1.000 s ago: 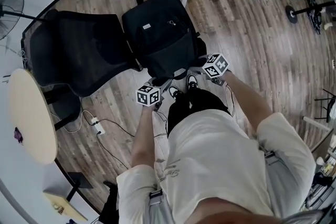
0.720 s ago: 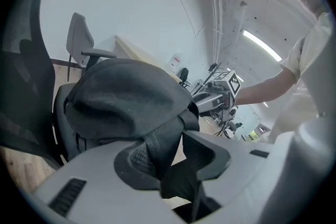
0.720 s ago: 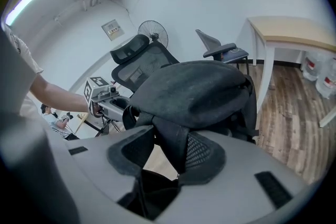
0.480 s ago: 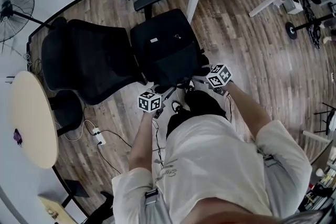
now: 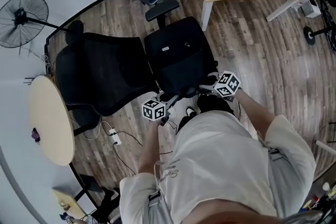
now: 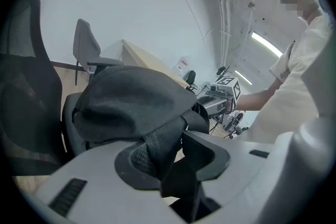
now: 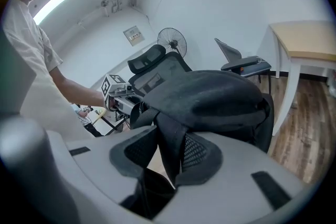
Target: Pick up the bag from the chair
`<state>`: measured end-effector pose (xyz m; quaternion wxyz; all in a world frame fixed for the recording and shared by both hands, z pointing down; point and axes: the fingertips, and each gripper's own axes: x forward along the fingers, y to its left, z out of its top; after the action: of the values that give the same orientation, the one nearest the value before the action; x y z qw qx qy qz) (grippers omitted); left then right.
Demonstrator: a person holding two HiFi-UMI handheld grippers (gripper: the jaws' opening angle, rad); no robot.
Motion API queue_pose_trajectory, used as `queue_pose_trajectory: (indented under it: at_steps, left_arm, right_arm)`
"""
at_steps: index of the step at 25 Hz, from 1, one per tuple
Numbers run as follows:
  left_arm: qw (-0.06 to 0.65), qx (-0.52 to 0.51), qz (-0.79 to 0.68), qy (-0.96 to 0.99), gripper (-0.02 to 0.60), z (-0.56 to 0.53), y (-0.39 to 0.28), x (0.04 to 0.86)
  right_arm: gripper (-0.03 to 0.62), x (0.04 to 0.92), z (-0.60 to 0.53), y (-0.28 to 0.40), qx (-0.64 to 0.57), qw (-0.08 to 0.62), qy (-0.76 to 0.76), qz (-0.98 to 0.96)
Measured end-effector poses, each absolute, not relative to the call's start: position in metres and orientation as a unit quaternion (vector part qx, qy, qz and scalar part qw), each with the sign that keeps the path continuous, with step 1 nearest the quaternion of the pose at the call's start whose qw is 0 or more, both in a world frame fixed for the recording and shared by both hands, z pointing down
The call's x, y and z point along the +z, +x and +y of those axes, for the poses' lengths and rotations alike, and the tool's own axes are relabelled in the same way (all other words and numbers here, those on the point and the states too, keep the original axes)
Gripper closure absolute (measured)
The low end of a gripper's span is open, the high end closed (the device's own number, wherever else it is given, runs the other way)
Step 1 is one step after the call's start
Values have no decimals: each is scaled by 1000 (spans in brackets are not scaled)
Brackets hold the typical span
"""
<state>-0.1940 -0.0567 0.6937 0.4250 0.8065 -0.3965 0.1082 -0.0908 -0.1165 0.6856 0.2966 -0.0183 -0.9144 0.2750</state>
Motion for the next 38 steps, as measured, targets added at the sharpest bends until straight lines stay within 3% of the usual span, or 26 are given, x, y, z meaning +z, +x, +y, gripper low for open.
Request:
queue_pose_trajectory:
  at_steps: [14,24,32,38]
  left_arm:
    - [440,107,-430,781,448,-79,-202,686]
    - [411,90,-413,808,456,-107,-225,669]
    - [376,61,-390,838,486,-141,-240,632]
    - [335,10,-387,859,512,-167,-250,578]
  right_arm:
    - [517,672,-130,-95,249,276,-97,-923]
    - [530,659,-163,-120,198,305,-65,-929]
    - [548,627,-199,-135,201,271,-35,-941]
    - [562,581,-230,-145,197,203,5,-959]
